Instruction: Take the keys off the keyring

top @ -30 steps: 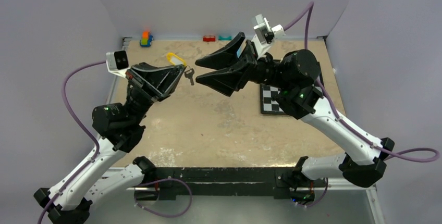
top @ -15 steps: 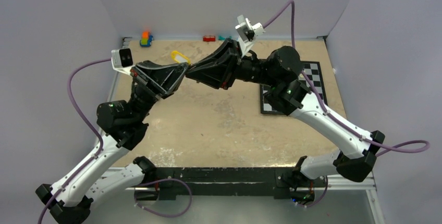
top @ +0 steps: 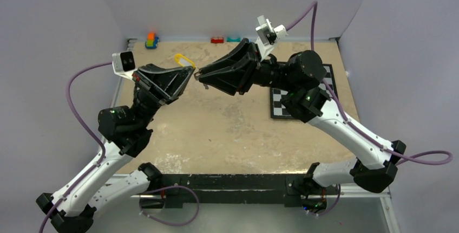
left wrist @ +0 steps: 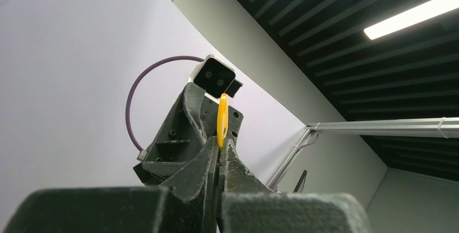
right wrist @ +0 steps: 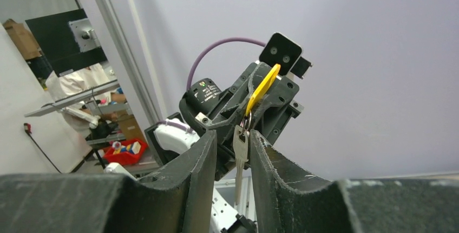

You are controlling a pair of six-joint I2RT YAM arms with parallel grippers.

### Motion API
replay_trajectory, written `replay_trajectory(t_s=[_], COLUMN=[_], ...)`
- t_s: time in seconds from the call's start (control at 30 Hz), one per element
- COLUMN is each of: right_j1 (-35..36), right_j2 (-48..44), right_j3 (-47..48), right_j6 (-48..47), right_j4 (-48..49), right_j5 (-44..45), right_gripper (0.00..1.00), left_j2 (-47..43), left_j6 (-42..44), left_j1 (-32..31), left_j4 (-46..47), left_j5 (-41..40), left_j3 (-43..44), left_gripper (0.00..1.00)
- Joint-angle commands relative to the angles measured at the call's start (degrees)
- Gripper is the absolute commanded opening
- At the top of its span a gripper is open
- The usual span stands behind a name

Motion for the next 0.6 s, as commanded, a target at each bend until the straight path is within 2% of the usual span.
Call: replay_trajectory(t_s=[0.0, 0.57], right_j1=[0.12, 0.09], right_j2=[-0.92, 1.18], right_j3=[0.18, 2.07], right_j6=[0.23, 1.17], right_j4=[2.80, 2.94], right_j5=[0.61, 0.20], right_gripper=[0.32, 0.25], left_j2=[-0.15, -0.18], left_j6=[0.73, 1.42], left_j1=[-0.35, -0.49], left_j4=[2.57, 2.22], left_j5=[0.10, 0.36], left_j3=[1.71, 1.52], left_gripper=[0.00, 0.00])
